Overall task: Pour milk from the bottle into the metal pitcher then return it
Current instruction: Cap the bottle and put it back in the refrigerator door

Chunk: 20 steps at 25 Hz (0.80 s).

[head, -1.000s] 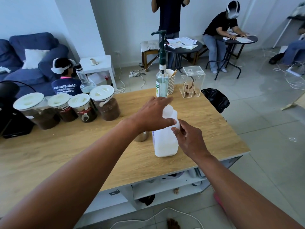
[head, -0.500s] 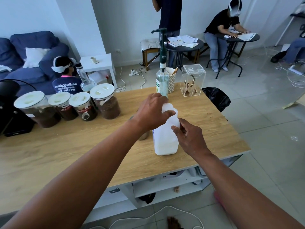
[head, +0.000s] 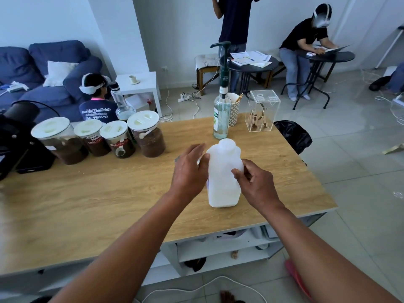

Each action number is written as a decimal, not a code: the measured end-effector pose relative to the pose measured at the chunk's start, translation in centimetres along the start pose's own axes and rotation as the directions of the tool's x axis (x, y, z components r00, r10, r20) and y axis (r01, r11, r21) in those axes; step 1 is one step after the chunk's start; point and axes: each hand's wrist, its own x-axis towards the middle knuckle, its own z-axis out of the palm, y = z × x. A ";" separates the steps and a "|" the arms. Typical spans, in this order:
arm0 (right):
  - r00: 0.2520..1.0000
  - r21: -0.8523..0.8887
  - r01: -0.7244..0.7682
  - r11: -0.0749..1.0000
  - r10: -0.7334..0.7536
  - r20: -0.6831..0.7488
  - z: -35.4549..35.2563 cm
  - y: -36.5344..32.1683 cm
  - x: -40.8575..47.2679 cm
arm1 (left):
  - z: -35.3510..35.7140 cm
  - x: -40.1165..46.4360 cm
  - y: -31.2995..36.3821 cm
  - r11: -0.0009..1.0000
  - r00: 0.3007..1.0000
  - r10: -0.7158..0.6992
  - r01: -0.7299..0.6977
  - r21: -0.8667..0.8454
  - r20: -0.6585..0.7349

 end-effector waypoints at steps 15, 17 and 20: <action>0.957 0.395 0.103 0.913 -0.200 0.211 -3.6 -7.8 4.7 | 1.7 -7.6 -4.2 -0.051 0.436 -0.767 0.691 -0.721 0.471; 0.914 0.440 0.126 0.889 -0.277 0.298 -3.1 -8.7 5.4 | 1.4 -7.7 -3.4 -0.167 0.455 -0.767 0.541 -0.824 0.454; 0.837 0.499 0.148 0.854 -0.377 0.397 -1.6 -9.8 5.8 | 0.0 -8.5 -2.7 -0.183 0.408 -0.838 0.414 -0.892 0.361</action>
